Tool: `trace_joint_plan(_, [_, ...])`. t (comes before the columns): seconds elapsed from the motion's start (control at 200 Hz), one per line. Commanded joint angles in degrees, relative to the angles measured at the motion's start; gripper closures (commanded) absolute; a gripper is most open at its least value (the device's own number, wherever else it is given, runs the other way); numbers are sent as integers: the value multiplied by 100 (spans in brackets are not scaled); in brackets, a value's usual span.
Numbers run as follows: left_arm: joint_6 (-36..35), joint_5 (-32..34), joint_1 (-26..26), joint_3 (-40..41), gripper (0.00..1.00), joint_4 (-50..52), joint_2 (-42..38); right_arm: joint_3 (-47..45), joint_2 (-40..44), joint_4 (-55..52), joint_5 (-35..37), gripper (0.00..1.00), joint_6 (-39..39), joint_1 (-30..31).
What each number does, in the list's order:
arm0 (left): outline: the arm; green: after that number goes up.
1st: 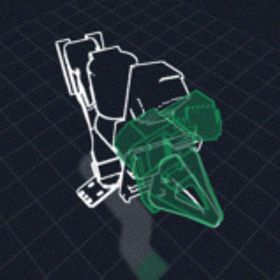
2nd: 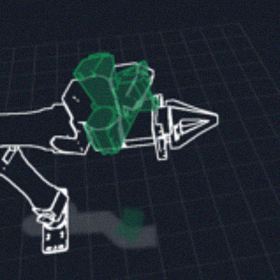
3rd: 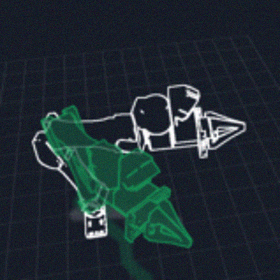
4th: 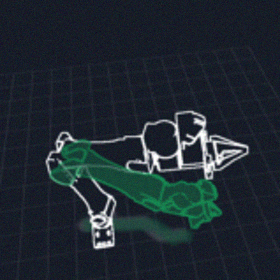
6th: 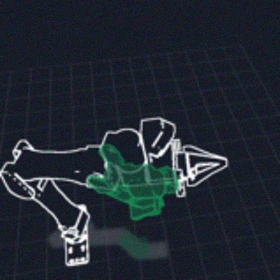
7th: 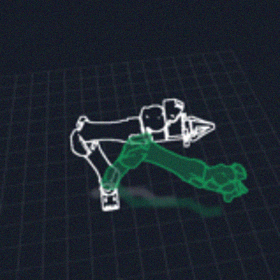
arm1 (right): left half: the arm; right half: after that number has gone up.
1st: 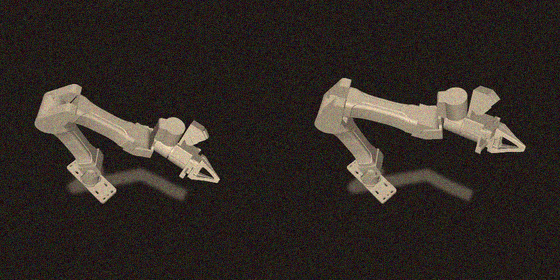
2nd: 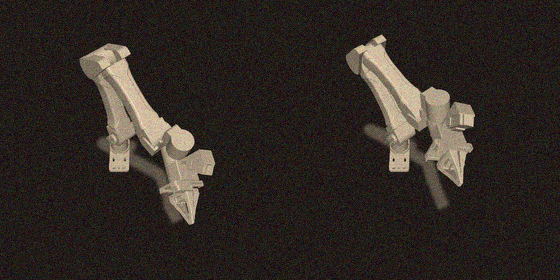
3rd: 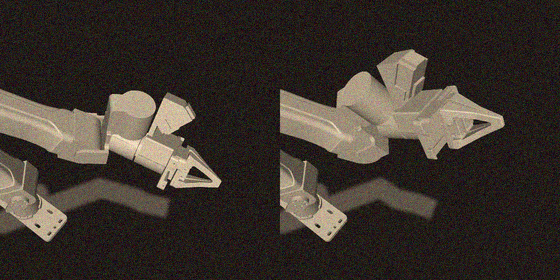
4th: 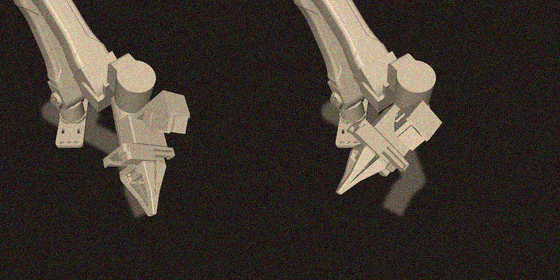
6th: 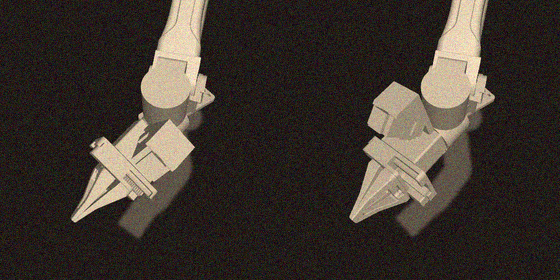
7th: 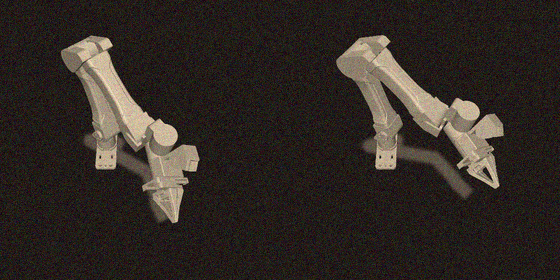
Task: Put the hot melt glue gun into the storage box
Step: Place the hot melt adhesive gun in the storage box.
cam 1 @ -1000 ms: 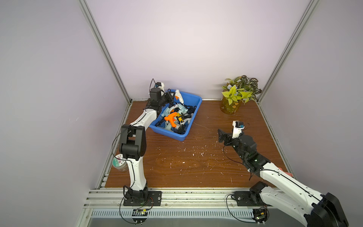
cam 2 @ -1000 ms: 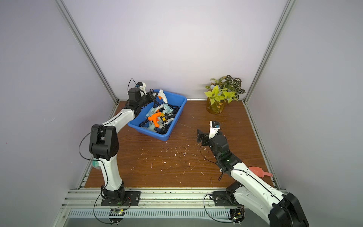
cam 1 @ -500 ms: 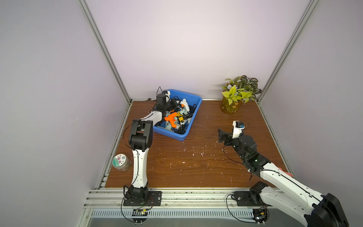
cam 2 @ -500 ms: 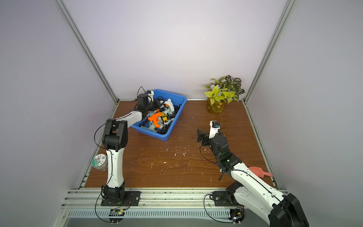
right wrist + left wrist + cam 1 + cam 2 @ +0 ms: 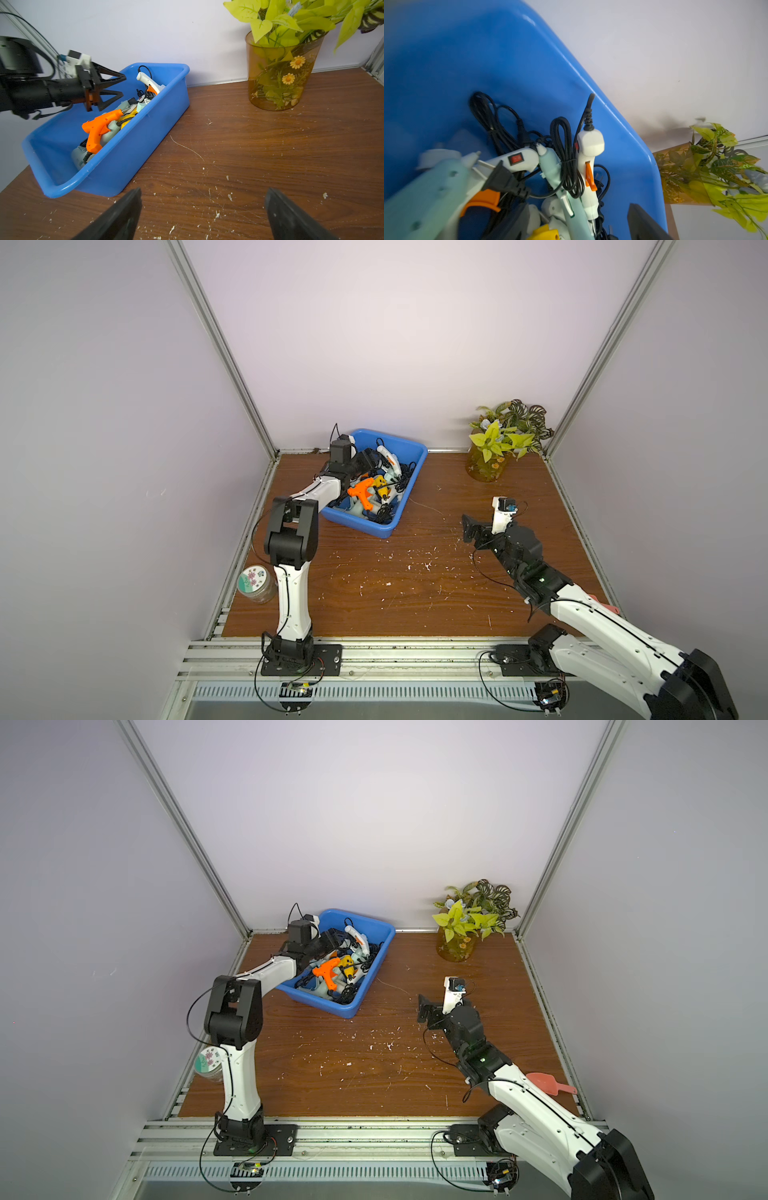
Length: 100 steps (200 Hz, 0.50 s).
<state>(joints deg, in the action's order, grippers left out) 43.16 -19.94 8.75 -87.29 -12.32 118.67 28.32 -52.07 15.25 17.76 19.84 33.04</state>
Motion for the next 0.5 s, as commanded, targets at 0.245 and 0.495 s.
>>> trace_joint_plan(0.245, [-844,1791,-307,1955,0,-85,-2851,55,436,-110,682,1,-233,-8])
trace_joint_plan(0.495, [-1072,2030,-309,4032,0,-789,-4834,-699,1060,530,1054,0,-530,-13])
